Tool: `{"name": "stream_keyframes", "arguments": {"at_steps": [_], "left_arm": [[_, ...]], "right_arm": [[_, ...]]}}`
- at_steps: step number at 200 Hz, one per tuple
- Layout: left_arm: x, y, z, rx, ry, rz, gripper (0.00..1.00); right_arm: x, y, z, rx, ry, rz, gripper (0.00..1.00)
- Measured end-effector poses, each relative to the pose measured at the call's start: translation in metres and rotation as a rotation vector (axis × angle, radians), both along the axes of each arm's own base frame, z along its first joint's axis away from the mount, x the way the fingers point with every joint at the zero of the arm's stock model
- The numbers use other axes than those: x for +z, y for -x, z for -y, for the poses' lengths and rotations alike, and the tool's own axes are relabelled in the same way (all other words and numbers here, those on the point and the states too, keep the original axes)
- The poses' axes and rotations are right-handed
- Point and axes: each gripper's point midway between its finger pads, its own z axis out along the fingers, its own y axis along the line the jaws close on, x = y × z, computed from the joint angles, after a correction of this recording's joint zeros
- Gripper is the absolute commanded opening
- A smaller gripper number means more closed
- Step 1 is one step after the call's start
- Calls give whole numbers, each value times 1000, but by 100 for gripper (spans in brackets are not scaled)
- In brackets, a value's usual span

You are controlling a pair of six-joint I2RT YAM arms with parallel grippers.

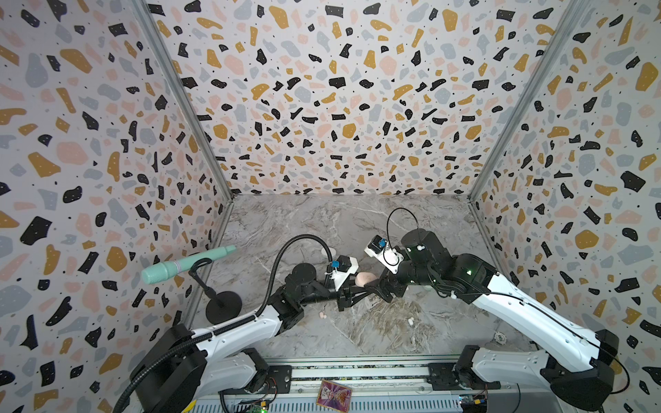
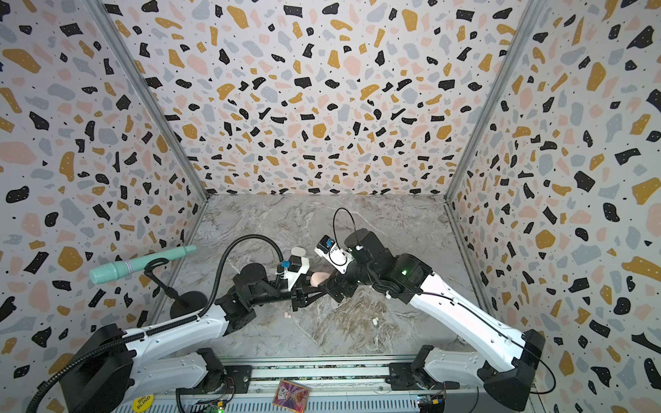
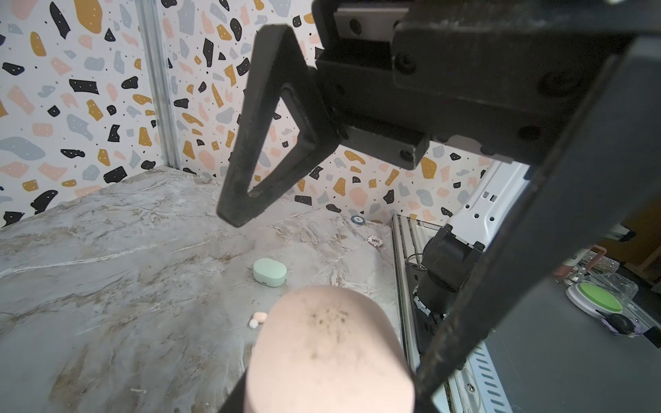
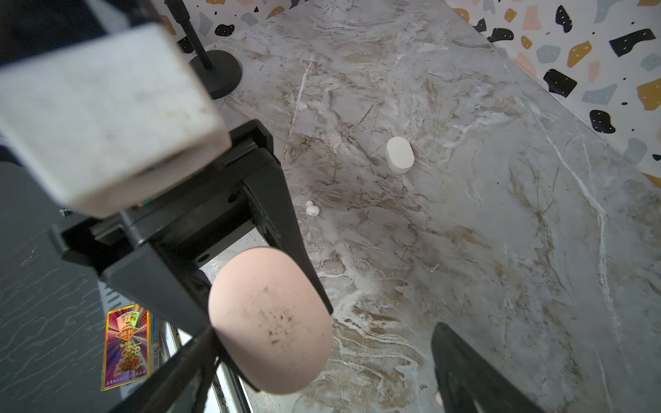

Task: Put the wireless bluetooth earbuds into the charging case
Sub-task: 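Swing the pink case lid open with the right gripper while the left holds it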

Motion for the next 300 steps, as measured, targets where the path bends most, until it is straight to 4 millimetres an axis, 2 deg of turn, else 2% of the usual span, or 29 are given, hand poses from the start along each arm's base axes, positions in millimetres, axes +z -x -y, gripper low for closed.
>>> {"name": "stream_keyframes", "arguments": {"at_steps": [39, 80, 144, 156, 189, 227, 248, 264, 300], "left_arm": [[-7, -2, -1, 12, -22, -21, 32], [-6, -5, -2, 33, -21, -18, 32], [-8, -8, -4, 50, -29, -25, 32], [-6, -5, -3, 32, -24, -22, 32], [8, 2, -4, 11, 10, 10, 32], [8, 3, -4, 7, 11, 10, 32], [9, 3, -4, 7, 14, 14, 32], [12, 2, -4, 9, 25, 16, 32], [16, 0, -7, 38, 54, 16, 33]], "right_arm": [[-6, -4, 0, -14, 25, -1, 93], [-5, -7, 2, -34, 36, 9, 93], [15, -25, 9, -103, 20, 48, 93], [16, -33, 13, -134, 25, 64, 93], [6, -44, 16, -175, 62, 56, 93], [3, -44, 16, -178, 71, 45, 96], [7, -43, 16, -182, 63, 41, 100], [12, -42, 15, -185, 48, 32, 99], [18, -27, 17, -180, 1, -36, 99]]}}
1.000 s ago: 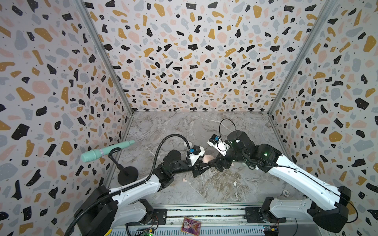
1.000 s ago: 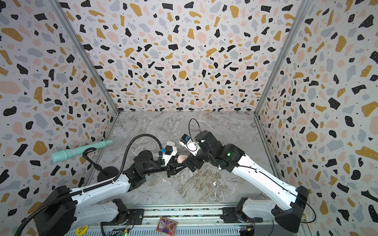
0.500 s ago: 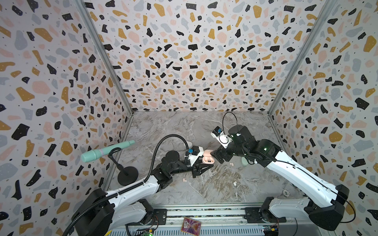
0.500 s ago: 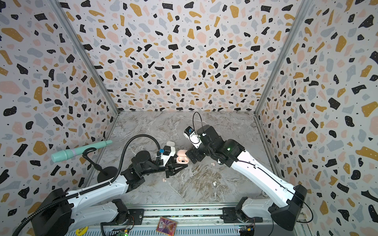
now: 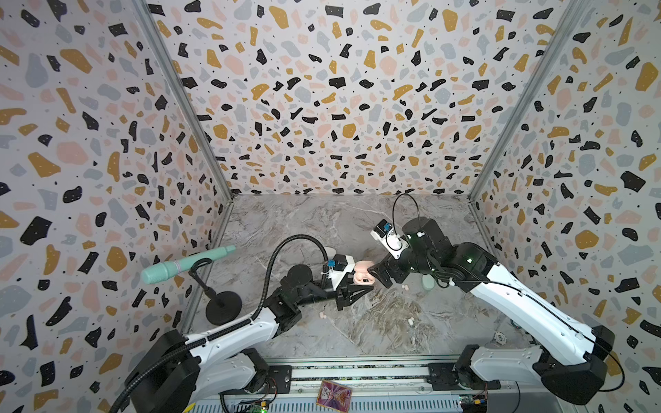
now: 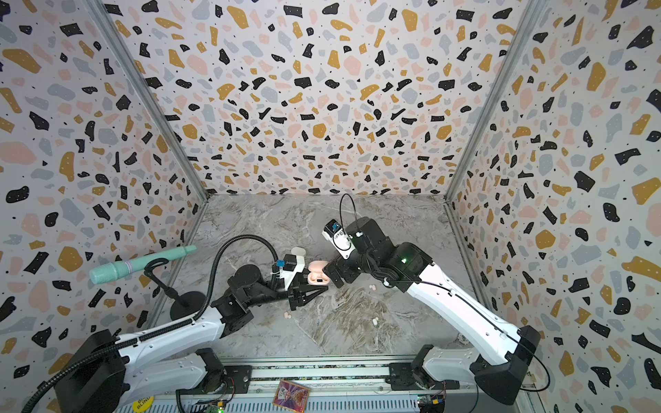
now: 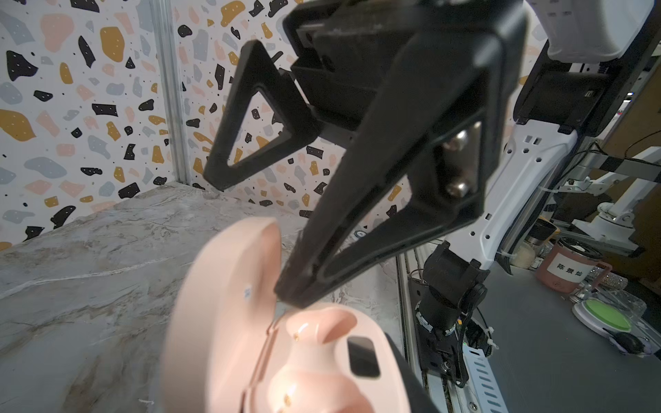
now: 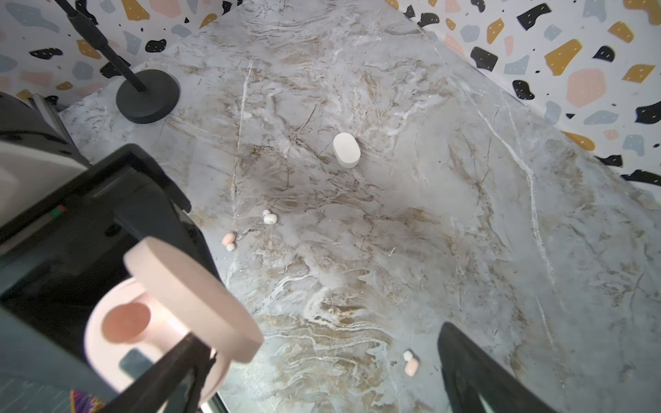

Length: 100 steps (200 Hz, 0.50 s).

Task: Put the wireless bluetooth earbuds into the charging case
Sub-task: 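Swing the pink case lid open with the right gripper while the left holds it, then release the lid and move the right gripper over a pink earbud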

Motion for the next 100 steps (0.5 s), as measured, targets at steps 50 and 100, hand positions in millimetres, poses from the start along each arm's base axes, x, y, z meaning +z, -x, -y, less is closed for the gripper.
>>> {"name": "stream_keyframes", "arguments": {"at_steps": [50, 100], "left_arm": [[-1, 0, -10, 50, 27, -9, 33], [4, -1, -18, 94, 60, 3, 33]], "right_arm": [[25, 28, 16, -40, -140, -65, 99], [-6, 37, 44, -247, -222, -249, 99]]}}
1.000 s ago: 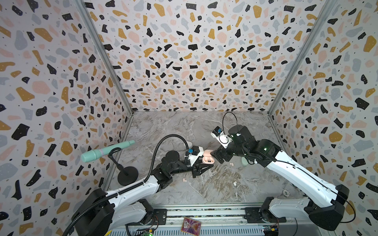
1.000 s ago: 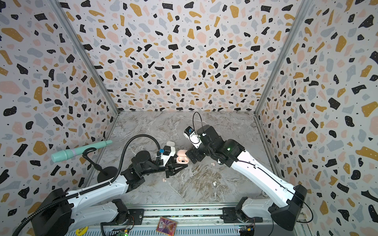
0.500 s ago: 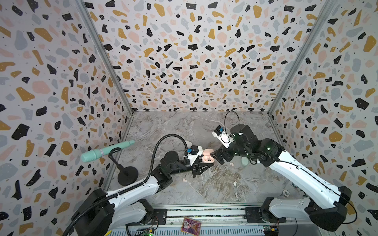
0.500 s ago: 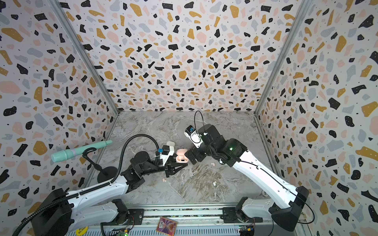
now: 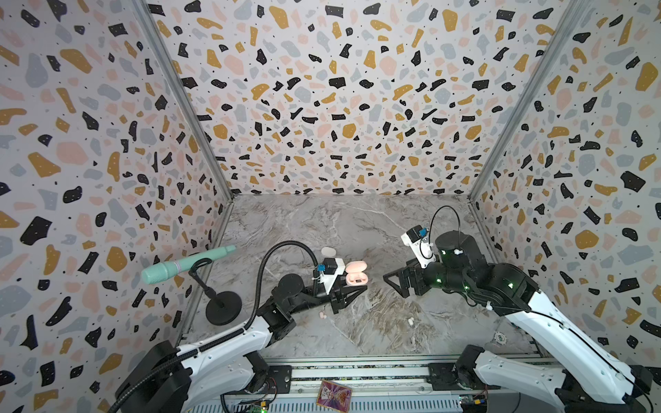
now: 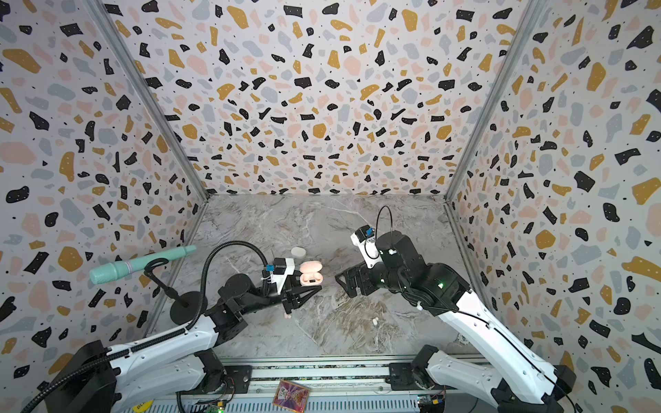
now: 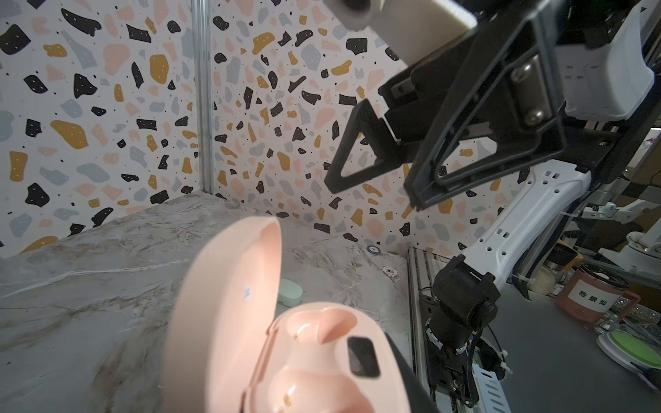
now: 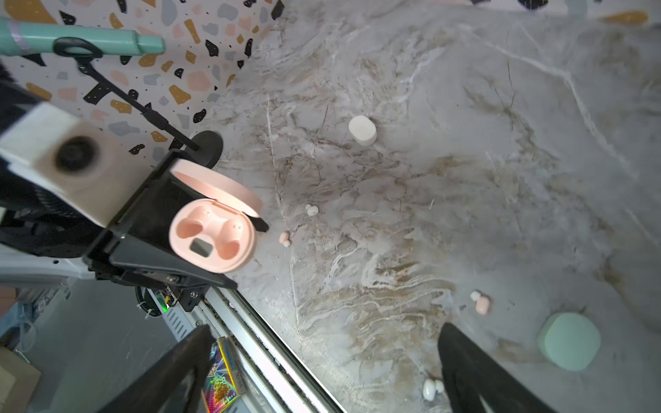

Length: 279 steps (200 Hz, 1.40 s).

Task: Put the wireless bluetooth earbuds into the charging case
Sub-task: 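Release the lid and move the right gripper over a pink earbud, then lower the right gripper onto the pink earbud and close on it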

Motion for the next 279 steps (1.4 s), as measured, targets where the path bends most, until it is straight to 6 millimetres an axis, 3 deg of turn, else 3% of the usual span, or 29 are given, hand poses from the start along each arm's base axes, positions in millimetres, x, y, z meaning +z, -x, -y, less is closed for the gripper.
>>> {"name": "stream_keyframes", "arguments": {"at_steps": [36, 51, 96, 114, 183, 279], "left_arm": [[-2, -2, 1, 4, 0, 6, 33], [-7, -4, 4, 1, -11, 4, 33], [-17, -14, 15, -7, -47, 7, 33], [-17, -16, 19, -13, -51, 11, 33], [-15, -21, 20, -14, -47, 33, 33], [-13, -23, 18, -6, -42, 36, 33]], "right_arm": [[-80, 5, 17, -155, 78, -242, 99], [-104, 4, 27, -219, 104, -313, 96], [-163, -37, 76, -466, 115, -449, 83], [-182, -46, 82, -488, 133, -492, 83], [-233, -72, 75, -409, 235, -554, 82], [-241, -78, 61, -362, 199, -588, 80]]}}
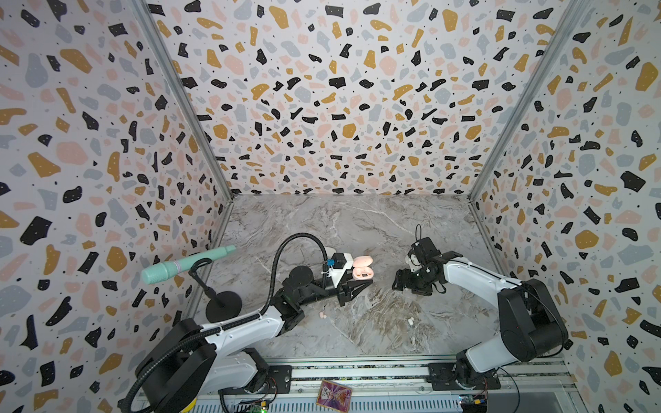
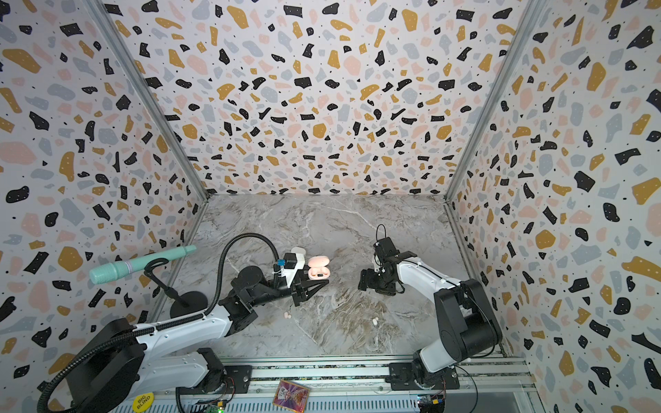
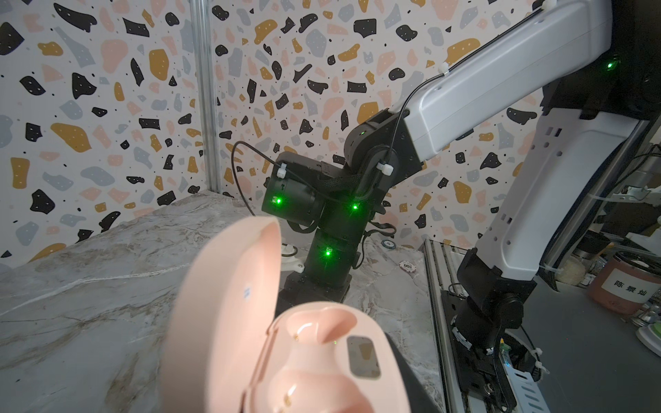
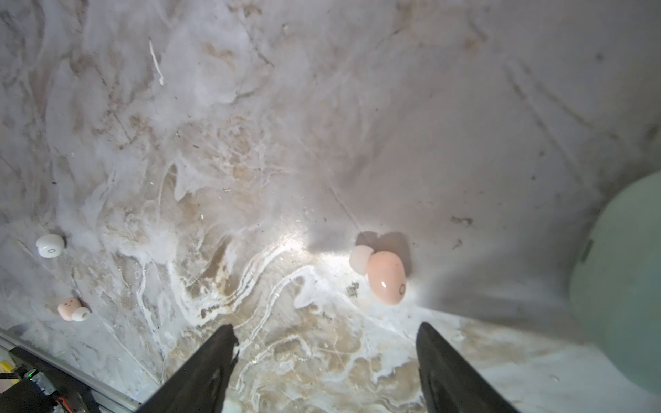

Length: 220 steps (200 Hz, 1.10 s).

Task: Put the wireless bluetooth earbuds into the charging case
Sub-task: 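Lower the right gripper onto the pink earbud and close on it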

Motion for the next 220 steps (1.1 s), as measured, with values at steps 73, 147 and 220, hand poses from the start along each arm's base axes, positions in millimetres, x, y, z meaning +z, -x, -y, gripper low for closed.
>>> {"name": "stream_keyframes", "arguments": {"at_steps": [73, 147, 220], "left_arm": [[0, 0, 0, 0, 1, 1, 33], [0, 0, 0, 1, 1, 1, 33], [0, -1, -1, 4, 1, 1, 33]], "right_arm": [[-9, -6, -6, 0, -9, -18, 80], [-7, -26, -16, 15, -12, -5, 80], [-9, -33, -29, 58, -12, -3, 81]]}}
